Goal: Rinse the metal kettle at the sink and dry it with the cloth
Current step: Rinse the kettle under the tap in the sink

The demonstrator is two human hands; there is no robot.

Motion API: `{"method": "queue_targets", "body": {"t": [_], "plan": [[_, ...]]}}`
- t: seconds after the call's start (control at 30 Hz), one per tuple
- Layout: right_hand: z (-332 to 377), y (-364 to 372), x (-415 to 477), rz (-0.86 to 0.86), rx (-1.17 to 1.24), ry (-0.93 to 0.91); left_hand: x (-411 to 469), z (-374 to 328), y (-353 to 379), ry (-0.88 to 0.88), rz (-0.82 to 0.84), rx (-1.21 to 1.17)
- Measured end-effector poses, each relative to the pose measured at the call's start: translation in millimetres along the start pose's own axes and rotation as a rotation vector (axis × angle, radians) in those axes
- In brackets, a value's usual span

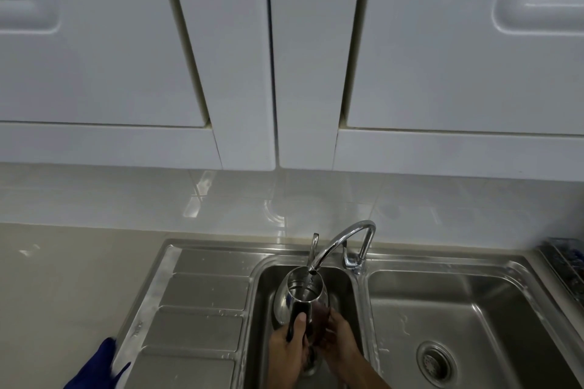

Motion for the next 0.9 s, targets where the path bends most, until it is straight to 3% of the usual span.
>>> {"method": "queue_targets", "body": {"t": [0.9], "plan": [[2.8, 0.9, -11.5, 0.005, 0.004, 0.002, -1.6, 3.0, -1.7, -0.011, -0.020, 0.006]]}}
Point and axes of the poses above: each hand's wrist, its own x-axis towards the middle knuckle, its own y-axis out of the palm, z = x × y, the point moved 3 cm from there along x, towards the middle knuckle, and after that the axes turned 10 degrees about -x, right-handed, at the moved point
